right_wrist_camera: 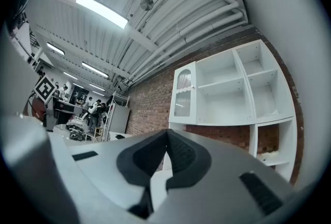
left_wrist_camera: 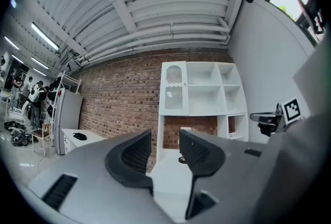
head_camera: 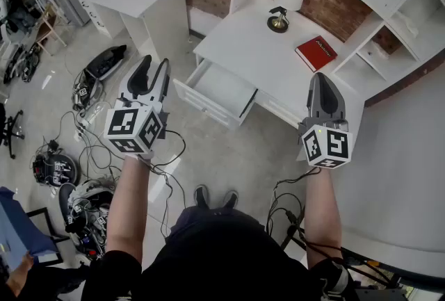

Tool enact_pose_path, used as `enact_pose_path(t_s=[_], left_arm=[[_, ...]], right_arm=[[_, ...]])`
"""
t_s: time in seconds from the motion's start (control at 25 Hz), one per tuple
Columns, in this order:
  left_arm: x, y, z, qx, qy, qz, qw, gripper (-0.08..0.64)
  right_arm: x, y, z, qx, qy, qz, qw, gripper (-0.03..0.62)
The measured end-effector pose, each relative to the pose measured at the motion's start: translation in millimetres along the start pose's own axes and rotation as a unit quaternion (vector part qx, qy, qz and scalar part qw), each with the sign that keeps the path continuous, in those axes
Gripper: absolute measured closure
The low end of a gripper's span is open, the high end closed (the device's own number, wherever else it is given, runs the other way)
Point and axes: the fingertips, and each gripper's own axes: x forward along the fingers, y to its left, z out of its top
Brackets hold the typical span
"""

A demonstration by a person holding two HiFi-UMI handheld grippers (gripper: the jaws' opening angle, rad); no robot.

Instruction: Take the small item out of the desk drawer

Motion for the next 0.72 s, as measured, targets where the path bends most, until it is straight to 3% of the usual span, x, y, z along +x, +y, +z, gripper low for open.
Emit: enact_pose_path(t_s=[0.4, 0.72], left_arm=[[-5.7, -45.7, -2.3, 0.024, 0.015, 0.010, 0.9995, 0.393], [-2.5, -65.4, -38.2, 0.057, 0.071, 0.005, 0.9958, 0.374]], right_arm=[[-25.5, -35.0, -2.2, 0.020, -0.009, 0.027, 0.999, 0.588], [-33.2, -58.2, -25.7, 0.043, 0.004, 0.039, 0.998, 0.468]])
